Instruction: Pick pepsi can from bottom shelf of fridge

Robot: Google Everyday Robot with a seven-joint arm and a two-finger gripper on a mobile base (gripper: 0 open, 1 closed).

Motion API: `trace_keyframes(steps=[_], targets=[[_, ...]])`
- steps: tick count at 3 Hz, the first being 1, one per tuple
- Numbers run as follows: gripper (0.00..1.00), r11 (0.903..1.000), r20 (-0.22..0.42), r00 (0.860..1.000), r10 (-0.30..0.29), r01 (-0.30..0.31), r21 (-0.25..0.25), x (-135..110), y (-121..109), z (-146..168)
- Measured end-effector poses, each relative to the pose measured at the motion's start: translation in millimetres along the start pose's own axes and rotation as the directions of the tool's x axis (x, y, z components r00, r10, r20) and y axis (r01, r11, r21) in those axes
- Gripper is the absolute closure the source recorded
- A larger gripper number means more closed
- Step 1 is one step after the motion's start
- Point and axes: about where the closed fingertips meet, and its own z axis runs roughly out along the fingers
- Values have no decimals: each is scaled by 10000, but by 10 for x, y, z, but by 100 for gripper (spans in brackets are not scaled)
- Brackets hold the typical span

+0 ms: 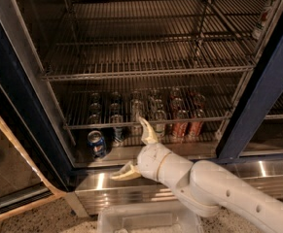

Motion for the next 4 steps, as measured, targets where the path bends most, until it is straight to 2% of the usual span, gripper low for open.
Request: trace_keyframes(steps=[1, 2, 3, 4], targets=[[0, 9981, 500, 9984, 248, -276, 544, -164, -77, 119], [0, 9981, 500, 9984, 252, -280, 545, -164, -77, 120], [0, 9906, 579, 9916, 1153, -1191, 678, -42, 2, 246], [0, 9801, 1036, 9843, 1429, -1553, 1236, -44, 121, 455]])
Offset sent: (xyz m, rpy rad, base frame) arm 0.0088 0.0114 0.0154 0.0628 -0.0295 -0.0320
